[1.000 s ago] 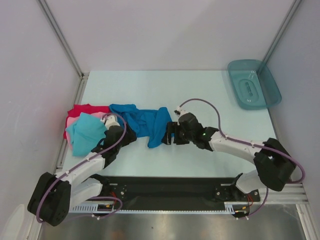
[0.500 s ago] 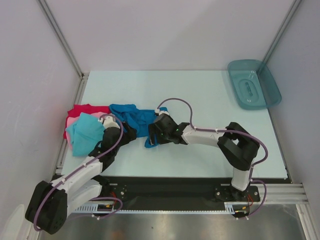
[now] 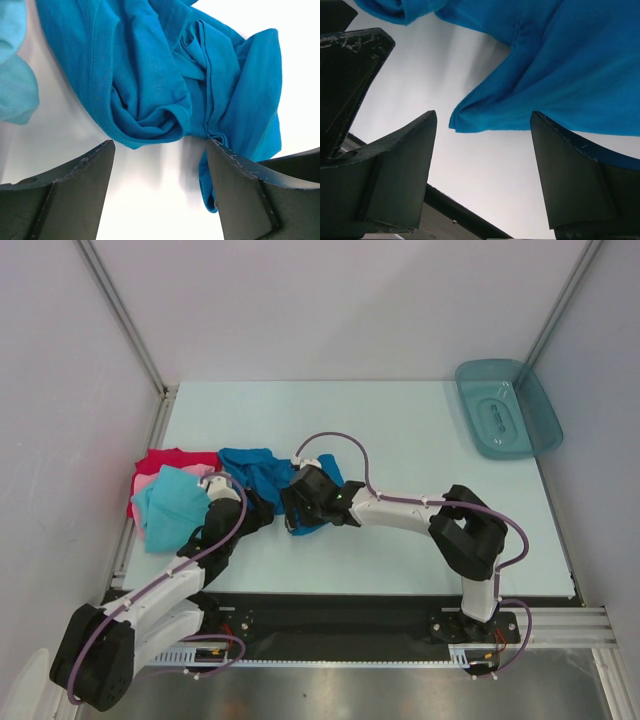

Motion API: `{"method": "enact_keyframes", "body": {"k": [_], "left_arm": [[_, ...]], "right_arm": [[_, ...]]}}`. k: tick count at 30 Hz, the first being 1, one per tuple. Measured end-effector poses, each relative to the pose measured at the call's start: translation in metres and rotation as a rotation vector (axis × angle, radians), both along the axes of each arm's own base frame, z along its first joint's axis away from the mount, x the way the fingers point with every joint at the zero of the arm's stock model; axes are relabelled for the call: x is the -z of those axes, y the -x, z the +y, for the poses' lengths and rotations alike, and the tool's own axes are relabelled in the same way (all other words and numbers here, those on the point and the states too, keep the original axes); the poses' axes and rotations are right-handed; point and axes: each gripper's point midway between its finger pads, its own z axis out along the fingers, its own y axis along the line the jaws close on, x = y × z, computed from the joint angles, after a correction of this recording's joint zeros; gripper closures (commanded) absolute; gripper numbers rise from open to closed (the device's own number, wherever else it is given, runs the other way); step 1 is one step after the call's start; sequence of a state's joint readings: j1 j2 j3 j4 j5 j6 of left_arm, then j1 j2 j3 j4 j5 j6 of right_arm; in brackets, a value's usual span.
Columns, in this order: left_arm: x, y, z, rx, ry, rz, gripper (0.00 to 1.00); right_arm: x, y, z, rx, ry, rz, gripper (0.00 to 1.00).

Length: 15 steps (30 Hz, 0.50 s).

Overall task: Fold and stack the t-shirts
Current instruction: Flatten the tshirt out

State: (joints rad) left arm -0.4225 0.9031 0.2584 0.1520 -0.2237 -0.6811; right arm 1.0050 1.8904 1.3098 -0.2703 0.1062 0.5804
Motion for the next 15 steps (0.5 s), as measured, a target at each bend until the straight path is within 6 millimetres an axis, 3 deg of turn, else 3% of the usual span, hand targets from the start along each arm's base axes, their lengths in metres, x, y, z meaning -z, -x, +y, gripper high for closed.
{"method": "enact_keyframes", "body": {"k": [7,15], "left_arm": [[-0.004,0.0,-0.001,0.004,0.007,-0.012,0.21],[-0.012,0.0,-0.002,0.011,0.022,-0.037,0.21]], "right_arm": [[0.006,-0.002,-0.003,0.002,0.027,0.007,0.21],[0.032,-0.004,0.005,-0.005,0.072,0.051,0.21]]}}
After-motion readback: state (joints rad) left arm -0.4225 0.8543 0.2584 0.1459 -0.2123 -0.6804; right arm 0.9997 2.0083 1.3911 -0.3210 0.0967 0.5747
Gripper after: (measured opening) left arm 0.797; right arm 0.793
